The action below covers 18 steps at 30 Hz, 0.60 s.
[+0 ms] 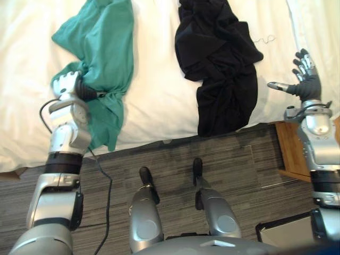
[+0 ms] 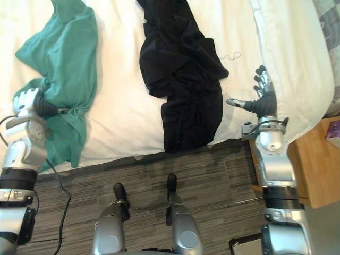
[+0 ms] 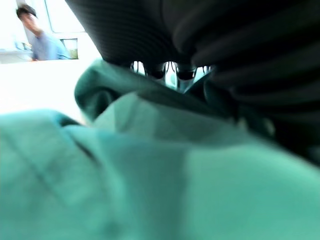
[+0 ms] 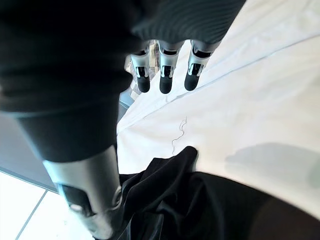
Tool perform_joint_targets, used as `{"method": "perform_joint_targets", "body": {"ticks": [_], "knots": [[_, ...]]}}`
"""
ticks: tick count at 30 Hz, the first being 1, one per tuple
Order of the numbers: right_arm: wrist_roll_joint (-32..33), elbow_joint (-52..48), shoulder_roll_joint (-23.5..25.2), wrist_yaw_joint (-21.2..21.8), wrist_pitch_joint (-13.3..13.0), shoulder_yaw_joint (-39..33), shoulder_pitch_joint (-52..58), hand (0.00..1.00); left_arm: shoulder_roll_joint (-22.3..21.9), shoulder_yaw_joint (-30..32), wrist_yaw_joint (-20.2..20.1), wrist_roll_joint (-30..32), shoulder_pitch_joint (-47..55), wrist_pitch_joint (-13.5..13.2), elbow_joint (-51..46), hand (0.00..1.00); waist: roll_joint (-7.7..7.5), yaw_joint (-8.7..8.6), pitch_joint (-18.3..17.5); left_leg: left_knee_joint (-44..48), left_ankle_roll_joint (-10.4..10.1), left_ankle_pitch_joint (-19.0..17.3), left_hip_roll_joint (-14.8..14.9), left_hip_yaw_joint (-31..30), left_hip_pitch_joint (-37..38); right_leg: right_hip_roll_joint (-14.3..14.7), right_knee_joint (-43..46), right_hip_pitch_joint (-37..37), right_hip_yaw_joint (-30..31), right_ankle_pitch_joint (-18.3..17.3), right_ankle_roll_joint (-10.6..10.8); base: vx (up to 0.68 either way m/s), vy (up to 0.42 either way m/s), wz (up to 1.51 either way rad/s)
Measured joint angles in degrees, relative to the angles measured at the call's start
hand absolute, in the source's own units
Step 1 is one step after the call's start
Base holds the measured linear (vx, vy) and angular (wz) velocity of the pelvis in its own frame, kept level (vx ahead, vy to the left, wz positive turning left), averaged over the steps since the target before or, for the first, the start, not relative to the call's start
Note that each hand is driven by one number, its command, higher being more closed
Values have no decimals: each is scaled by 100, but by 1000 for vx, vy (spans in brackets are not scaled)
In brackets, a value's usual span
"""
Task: Tidy the bed and pick cloth on bed and put in laundry
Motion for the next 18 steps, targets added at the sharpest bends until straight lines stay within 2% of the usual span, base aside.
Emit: {"method": "perform_joint_targets", "body": {"ticks": [3,6,7,10,14,18], "knots": [[-246,2,-217,108,0,25,-20,0,-2,93,214,-183,402,-148,42,100,94,19,56,-27,6,4,-3,-42,-27,9,-4,-23,-12,-16,22,-37,-20,2],[-463,25,-230,110,34,179,-263,0,20,159,433,-656,524,-521,64,100,102,79,59,-83,19,48,-31,-105,-154,5,3,-158,-47,-17,25,-40,-21,9],[-499,91,-236,105,128,333,-456,0,59,155,505,-906,523,-701,67,100,104,72,60,-125,38,104,-58,-160,-220,-12,4,-206,-118,-13,31,-32,-20,19],[-623,479,-235,111,358,838,-1112,0,36,133,592,-1361,522,-1013,117,100,110,165,68,-121,38,113,-70,-194,-242,-21,8,-216,-143,-11,34,-16,-14,8],[-679,832,-231,123,585,1406,-1799,0,-91,122,827,-1980,452,-1218,119,100,126,242,60,-116,67,150,-93,-325,-427,-36,31,-334,-270,-9,37,-19,-14,16],[-894,1129,-198,167,815,1814,-2171,0,-212,6,1101,-2164,369,-1228,119,100,159,316,60,-139,75,181,-107,-419,-497,-41,88,-398,-343,-9,37,-21,-12,10]]}}
